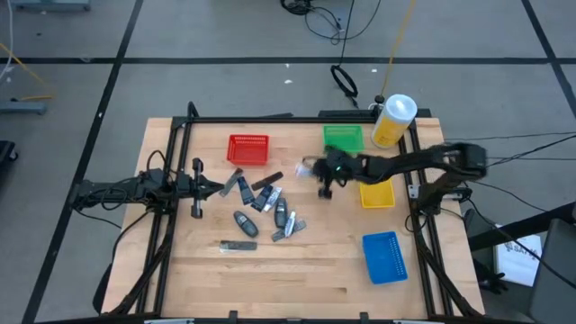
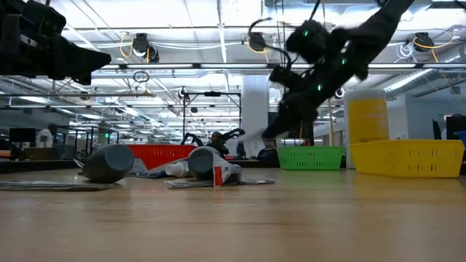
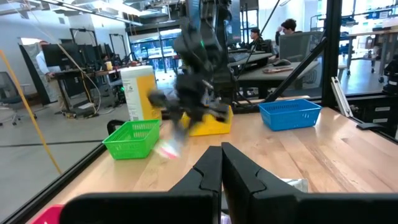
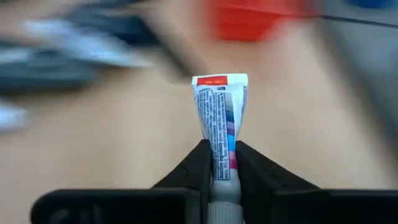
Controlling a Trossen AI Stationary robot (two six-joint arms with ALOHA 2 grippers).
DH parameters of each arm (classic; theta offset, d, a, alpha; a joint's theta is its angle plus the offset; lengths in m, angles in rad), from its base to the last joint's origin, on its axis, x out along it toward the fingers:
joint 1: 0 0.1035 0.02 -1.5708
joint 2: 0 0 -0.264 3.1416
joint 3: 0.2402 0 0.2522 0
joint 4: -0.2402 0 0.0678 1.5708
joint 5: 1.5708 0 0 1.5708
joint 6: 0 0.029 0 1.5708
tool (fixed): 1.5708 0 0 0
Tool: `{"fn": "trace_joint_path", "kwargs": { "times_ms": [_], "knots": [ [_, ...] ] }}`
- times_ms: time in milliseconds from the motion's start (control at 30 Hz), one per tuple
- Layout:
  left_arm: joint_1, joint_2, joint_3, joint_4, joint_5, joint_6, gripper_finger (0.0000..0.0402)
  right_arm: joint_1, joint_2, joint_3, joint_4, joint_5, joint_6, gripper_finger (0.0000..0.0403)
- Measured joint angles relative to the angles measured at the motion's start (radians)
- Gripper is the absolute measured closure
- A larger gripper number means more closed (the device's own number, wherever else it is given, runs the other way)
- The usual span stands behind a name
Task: Pick & Place Travel size toiletries
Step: Put the white toothpaste into the green bin
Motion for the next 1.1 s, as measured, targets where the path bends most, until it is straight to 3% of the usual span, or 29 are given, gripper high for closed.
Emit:
{"fn": "trace_joint_path", "kwargs": {
  "times_ms": [100,200,300,400,600,833,1100],
  "knots": [
    [0.0,0.0,0.0,0.0,0.0,0.0,0.0394,-0.085,-0.118,0.038,-0.205,0.214,0.017,0.0339],
    [0.0,0.0,0.0,0.0,0.0,0.0,0.0394,-0.217,-0.173,0.13,-0.459,0.243,0.047,0.0333],
    [0.0,0.0,0.0,0.0,0.0,0.0,0.0394,-0.355,-0.156,0.218,-0.621,0.144,0.052,0.0337],
    [0.0,0.0,0.0,0.0,0.0,0.0,0.0394,-0.471,-0.1,0.26,-0.688,-0.049,0.013,0.0339],
    [0.0,0.0,0.0,0.0,0.0,0.0,0.0394,-0.559,0.041,0.299,-0.704,-0.282,-0.11,0.0333],
    [0.0,0.0,0.0,0.0,0.0,0.0,0.0394,-0.552,0.153,0.312,-0.64,-0.329,-0.206,0.0333],
    [0.0,0.0,0.0,0.0,0.0,0.0,0.0394,-0.556,0.181,0.312,-0.609,-0.328,-0.226,0.032]
  ]
}}
